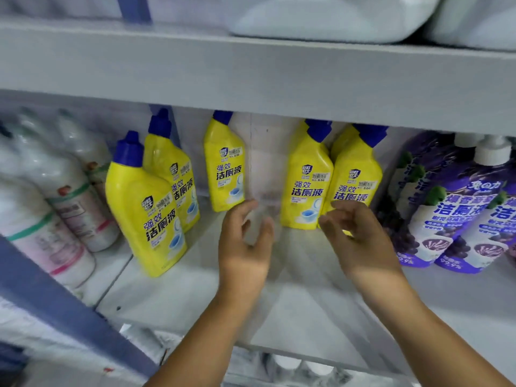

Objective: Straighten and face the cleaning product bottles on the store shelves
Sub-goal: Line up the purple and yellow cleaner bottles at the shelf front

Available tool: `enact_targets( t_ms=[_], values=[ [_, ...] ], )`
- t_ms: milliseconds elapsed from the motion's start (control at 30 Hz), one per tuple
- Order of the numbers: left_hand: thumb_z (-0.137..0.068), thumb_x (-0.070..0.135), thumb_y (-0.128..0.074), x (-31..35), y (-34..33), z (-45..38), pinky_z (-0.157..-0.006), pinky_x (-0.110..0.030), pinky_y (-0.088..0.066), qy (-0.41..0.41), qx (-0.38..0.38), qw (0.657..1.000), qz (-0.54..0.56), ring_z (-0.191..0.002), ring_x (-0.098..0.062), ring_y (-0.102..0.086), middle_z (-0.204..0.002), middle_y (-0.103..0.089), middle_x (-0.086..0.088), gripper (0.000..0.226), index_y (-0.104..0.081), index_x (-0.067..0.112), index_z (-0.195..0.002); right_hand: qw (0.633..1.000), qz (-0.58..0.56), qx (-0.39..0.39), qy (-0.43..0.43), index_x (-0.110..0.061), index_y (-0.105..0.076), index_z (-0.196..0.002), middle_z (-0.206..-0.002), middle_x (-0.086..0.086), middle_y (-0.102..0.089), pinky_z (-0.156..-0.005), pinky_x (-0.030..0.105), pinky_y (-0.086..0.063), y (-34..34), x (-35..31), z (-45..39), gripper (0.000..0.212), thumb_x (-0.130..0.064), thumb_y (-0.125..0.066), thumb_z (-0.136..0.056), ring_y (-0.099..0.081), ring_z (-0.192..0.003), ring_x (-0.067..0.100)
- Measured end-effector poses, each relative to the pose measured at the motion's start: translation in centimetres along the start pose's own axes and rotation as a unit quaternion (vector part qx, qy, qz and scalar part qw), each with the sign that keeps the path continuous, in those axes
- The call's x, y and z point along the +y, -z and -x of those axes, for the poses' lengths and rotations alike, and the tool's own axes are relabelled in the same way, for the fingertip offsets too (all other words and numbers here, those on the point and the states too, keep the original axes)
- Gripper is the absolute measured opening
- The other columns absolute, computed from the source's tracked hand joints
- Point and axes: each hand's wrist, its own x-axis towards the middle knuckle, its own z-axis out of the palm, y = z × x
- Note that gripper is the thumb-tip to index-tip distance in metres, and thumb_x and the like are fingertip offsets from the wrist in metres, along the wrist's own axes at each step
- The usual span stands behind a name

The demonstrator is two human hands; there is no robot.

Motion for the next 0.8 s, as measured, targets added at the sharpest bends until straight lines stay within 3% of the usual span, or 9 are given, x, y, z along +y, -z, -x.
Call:
enact_targets(
  t_ms=[67, 167, 300, 400, 467, 600, 733, 800],
  values=[
    [-0.089, 0.014, -0.066, 1.5, 4.4, 2.0, -0.106, -0.048, -0.049, -0.073, 0.039, 0.996, -0.027, -0.119, -0.023, -0.062, -0.119, -0.066, 0.003, 0.025, -0.064, 0.030, -0.108, 0.997, -0.032, -0.074, 0.008, -0.021, -0.063, -0.104, -0.095, 0.001, -0.069, -0.074, 0.022, -0.050, -2.5, -1.3, 0.0, 0.019, -0.015, -0.073, -0.090, -0.065, -0.082, 0.008],
    [-0.092, 0.013, -0.064, 2.7, 10.6, 2.4, -0.103, -0.057, -0.048, -0.162, 0.113, 0.975, -0.104, -0.117, -0.028, -0.062, -0.119, -0.062, 0.002, 0.019, -0.061, 0.026, -0.106, 0.993, -0.017, -0.117, 0.002, -0.014, -0.063, -0.116, -0.110, 0.000, -0.068, -0.076, 0.022, -0.049, -7.4, -2.0, -2.4, 0.026, -0.016, -0.072, -0.092, -0.065, -0.093, 0.011],
    [-0.090, 0.033, -0.071, 1.5, 15.1, 0.2, -0.106, -0.057, -0.046, -0.128, 0.184, 0.966, -0.125, -0.123, -0.034, -0.058, -0.132, -0.056, -0.015, 0.042, -0.053, 0.021, -0.126, 0.995, 0.030, -0.091, 0.012, -0.013, -0.054, -0.132, -0.132, 0.004, -0.059, -0.097, 0.033, -0.051, -13.9, -1.9, -6.7, 0.060, -0.034, -0.082, -0.083, -0.060, -0.115, 0.018],
    [-0.081, 0.044, -0.078, 1.2, 15.9, -1.7, -0.103, -0.051, -0.051, -0.026, 0.147, 0.982, -0.113, -0.121, -0.021, -0.062, -0.133, -0.061, -0.004, 0.062, -0.050, 0.027, -0.133, 0.993, 0.042, -0.114, 0.002, -0.018, -0.048, -0.139, -0.139, 0.002, -0.049, -0.103, 0.042, -0.051, -16.8, -1.8, -8.8, 0.080, -0.046, -0.086, -0.074, -0.055, -0.124, 0.018],
    [-0.083, 0.036, -0.083, 0.9, 16.1, -2.5, -0.097, -0.049, -0.055, 0.024, 0.086, 0.989, -0.115, -0.111, -0.015, -0.068, -0.123, -0.069, 0.007, 0.054, -0.054, 0.034, -0.129, 0.996, 0.032, -0.086, 0.008, -0.028, -0.047, -0.128, -0.133, 0.001, -0.049, -0.098, 0.045, -0.054, -17.8, -1.4, -9.7, 0.083, -0.054, -0.087, -0.061, -0.059, -0.120, 0.024],
    [-0.085, 0.042, -0.078, 0.5, 16.8, -2.8, -0.090, -0.041, -0.057, 0.057, 0.039, 0.983, -0.170, -0.100, -0.004, -0.069, -0.110, -0.072, 0.017, 0.041, -0.056, 0.039, -0.120, 0.998, -0.009, -0.056, 0.002, -0.037, -0.046, -0.103, -0.117, 0.003, -0.057, -0.082, 0.046, -0.060, -18.9, -0.6, -9.9, 0.070, -0.054, -0.090, -0.051, -0.067, -0.104, 0.028],
    [-0.083, 0.045, -0.076, 0.1, 17.3, -3.1, -0.089, -0.042, -0.058, 0.080, 0.012, 0.987, -0.139, -0.100, -0.004, -0.072, -0.111, -0.074, 0.020, 0.044, -0.058, 0.041, -0.123, 0.998, -0.005, -0.070, -0.008, -0.036, -0.051, -0.111, -0.119, -0.001, -0.056, -0.089, 0.044, -0.059, -19.8, -0.3, -10.5, 0.085, -0.066, -0.085, -0.039, -0.065, -0.107, 0.020],
    [-0.083, 0.043, -0.077, 0.2, 17.3, -3.1, -0.086, -0.036, -0.057, 0.083, 0.005, 0.989, -0.123, -0.098, -0.001, -0.072, -0.108, -0.074, 0.023, 0.045, -0.059, 0.040, -0.124, 0.996, 0.011, -0.085, -0.017, -0.038, -0.054, -0.106, -0.118, 0.000, -0.059, -0.088, 0.044, -0.060, -19.8, -0.6, -10.9, 0.080, -0.067, -0.086, -0.039, -0.065, -0.108, 0.021]
  ],
)
